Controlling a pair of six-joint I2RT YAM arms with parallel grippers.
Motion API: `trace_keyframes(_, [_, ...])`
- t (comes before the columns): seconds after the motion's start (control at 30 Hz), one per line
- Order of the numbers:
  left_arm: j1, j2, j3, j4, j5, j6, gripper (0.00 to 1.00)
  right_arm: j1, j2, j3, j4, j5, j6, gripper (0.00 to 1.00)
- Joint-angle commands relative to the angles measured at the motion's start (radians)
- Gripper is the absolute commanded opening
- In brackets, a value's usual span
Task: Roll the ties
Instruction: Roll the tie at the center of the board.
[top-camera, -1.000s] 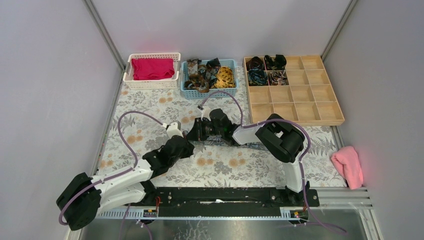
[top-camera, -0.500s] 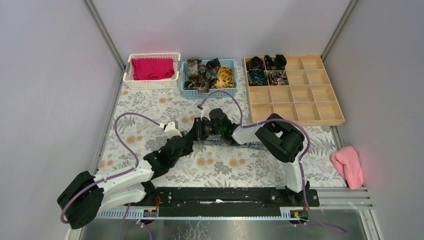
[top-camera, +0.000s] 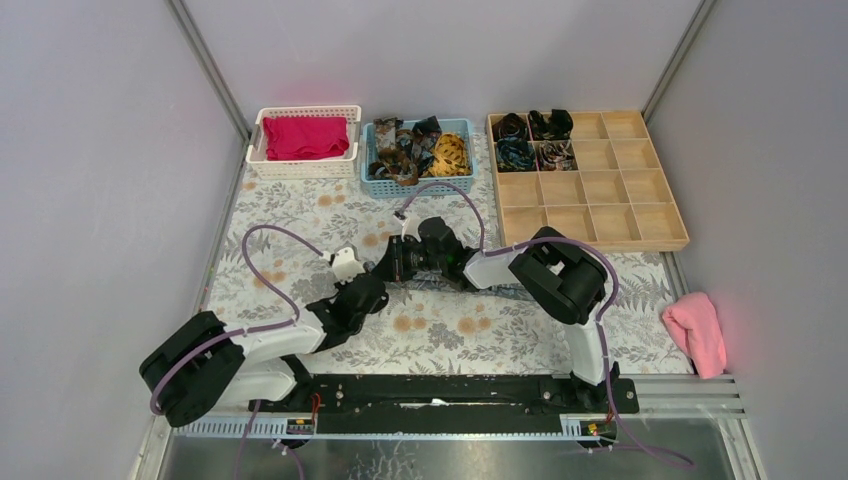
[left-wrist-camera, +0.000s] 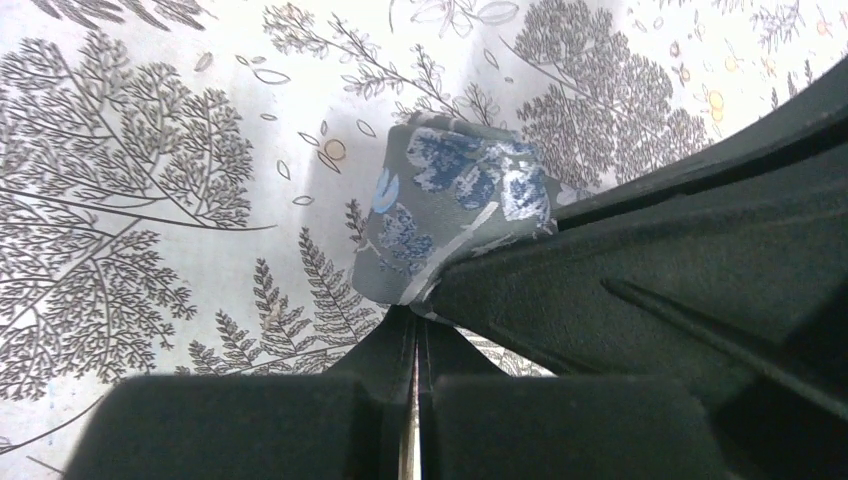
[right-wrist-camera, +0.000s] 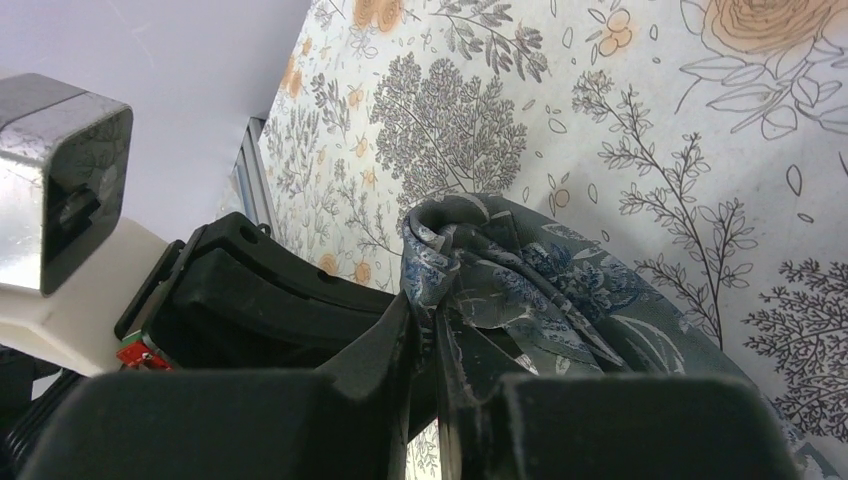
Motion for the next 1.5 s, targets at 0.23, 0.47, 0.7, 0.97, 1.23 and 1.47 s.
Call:
trace_keyframes(0.23, [-0.004, -0.030, 0.073, -0.099, -0.161, -0.052, 0.00, -0.004, 0.002, 0.030, -0.004, -0.043, -0.007, 0.16])
trace_keyframes(0.47, [-0.004, -0.085, 0.130, -0.216, -0.156, -0.056, 0.00, -0.008, 0.057, 0.162, -0.169, -0.080, -0.060, 0.25])
trace_keyframes(0.7, [0.012, -0.267, 0.258, -0.503, -0.269, -0.090, 0.00, -0.008, 0.111, 0.283, -0.332, -0.074, -0.116, 0.58])
trace_keyframes(0.97, [0.194, -0.293, 0.346, -0.556, -0.204, -0.007, 0.00, -0.009, 0.092, 0.346, -0.416, 0.015, -0.155, 0.60])
trace_keyframes(1.23, [0.487, -0.081, 0.337, -0.427, 0.152, 0.069, 0.00, -0.009, -0.064, 0.192, -0.441, 0.150, -0.167, 0.52])
trace_keyframes(1.47, [0.543, 0.020, 0.336, -0.386, 0.192, 0.111, 0.00, -0.008, -0.088, 0.164, -0.425, 0.129, -0.185, 0.50])
